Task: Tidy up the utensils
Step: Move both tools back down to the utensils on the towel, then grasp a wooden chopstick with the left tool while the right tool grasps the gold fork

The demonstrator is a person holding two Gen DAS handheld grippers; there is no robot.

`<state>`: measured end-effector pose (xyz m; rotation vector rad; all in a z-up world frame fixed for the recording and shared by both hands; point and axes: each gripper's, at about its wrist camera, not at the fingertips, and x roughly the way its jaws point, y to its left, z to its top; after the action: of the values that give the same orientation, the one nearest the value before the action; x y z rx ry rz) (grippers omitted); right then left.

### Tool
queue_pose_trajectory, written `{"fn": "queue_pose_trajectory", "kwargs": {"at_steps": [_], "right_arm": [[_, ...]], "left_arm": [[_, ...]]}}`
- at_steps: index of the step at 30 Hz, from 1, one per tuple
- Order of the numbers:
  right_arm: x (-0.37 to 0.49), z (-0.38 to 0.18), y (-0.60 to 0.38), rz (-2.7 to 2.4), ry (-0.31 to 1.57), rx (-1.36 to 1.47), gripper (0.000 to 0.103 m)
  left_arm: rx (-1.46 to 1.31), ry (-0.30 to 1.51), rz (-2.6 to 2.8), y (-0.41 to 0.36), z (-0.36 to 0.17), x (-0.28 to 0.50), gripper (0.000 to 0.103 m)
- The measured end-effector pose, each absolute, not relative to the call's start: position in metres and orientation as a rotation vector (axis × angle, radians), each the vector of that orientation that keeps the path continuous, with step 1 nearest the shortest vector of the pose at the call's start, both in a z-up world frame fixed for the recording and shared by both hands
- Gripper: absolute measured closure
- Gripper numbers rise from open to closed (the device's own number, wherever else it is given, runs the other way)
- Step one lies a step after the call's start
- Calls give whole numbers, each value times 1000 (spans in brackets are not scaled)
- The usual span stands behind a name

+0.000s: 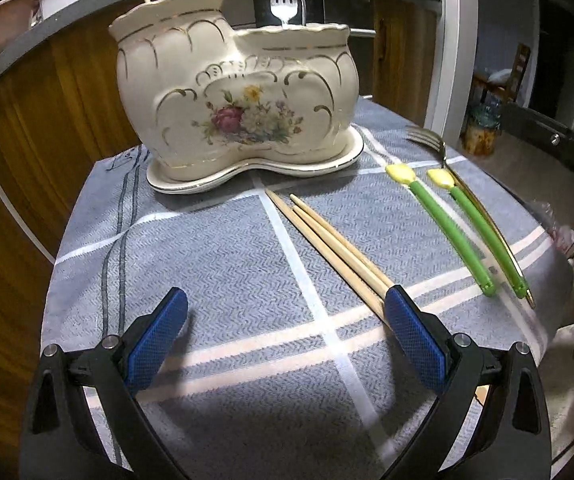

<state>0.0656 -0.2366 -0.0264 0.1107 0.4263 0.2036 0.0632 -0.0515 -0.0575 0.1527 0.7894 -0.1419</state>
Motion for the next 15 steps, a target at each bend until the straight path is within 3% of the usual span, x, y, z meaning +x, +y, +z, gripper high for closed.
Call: {"fn": "queue_pose_trajectory", "kwargs": {"at_steps": [5, 7, 9, 10, 15], "right_arm": [[68, -26, -240, 203, 432, 137, 5], [68, -26, -241, 202, 434, 142, 5], [68, -26, -242, 201, 434, 142, 5], [68, -26, -243, 201, 435, 141, 5], [71, -29, -245, 182, 461, 137, 5]], "left_arm": [[134, 832, -138, -56, -60, 71, 5], [142, 831, -140, -58, -59, 72, 11], [143, 834, -160, -59, -58, 72, 32], [131, 839, -176, -56, -57, 71, 37], [137, 860, -207, -44, -53, 72, 92]]}}
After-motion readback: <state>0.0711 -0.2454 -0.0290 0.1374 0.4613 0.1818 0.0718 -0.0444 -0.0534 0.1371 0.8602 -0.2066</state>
